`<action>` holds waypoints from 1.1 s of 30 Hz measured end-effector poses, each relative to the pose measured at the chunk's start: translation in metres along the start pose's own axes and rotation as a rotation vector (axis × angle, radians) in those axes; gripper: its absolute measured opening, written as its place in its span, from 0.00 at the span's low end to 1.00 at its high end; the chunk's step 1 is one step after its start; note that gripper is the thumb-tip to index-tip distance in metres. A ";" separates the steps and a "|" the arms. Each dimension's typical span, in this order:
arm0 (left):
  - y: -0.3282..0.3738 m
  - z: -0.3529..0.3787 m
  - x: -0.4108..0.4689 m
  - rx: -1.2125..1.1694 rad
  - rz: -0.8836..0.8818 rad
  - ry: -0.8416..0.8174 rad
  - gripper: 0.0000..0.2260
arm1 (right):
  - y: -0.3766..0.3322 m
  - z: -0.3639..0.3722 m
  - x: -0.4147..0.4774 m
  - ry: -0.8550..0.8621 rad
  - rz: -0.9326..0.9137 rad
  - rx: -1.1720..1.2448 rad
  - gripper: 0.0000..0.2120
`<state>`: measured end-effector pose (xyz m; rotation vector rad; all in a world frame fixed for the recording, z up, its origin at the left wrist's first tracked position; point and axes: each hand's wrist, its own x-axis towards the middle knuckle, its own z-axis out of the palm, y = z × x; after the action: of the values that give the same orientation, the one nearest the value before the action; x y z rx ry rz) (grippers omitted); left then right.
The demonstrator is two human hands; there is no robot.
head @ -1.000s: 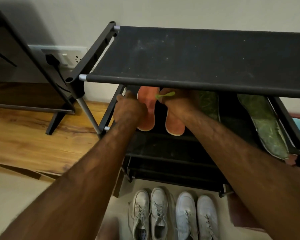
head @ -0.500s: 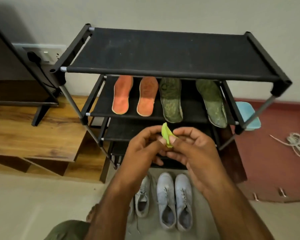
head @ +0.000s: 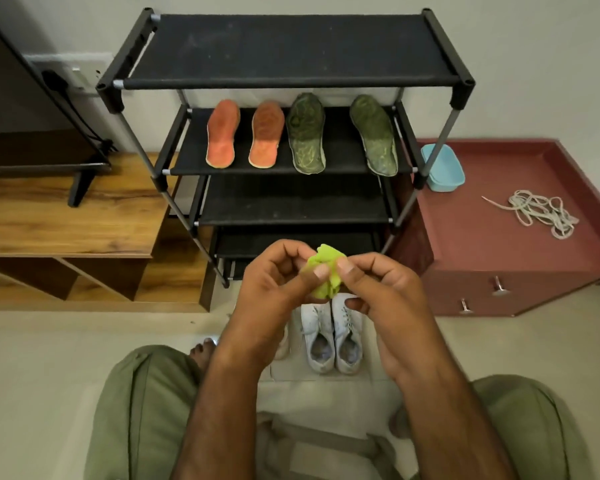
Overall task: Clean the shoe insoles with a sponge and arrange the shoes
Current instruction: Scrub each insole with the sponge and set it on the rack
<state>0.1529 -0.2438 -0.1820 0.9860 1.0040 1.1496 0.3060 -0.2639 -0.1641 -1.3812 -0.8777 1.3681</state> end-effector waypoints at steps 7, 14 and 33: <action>0.001 0.005 -0.010 -0.028 0.055 0.063 0.08 | -0.002 -0.001 -0.012 0.053 -0.058 0.006 0.07; 0.000 0.006 -0.011 -0.012 0.112 0.082 0.12 | 0.002 0.001 -0.006 -0.017 -0.060 0.148 0.31; 0.021 -0.061 0.221 0.995 0.036 0.394 0.04 | 0.045 -0.006 0.061 0.128 0.066 0.162 0.12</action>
<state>0.1166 -0.0170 -0.2018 1.5725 1.9729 0.8596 0.3124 -0.2190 -0.2252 -1.3662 -0.6282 1.3535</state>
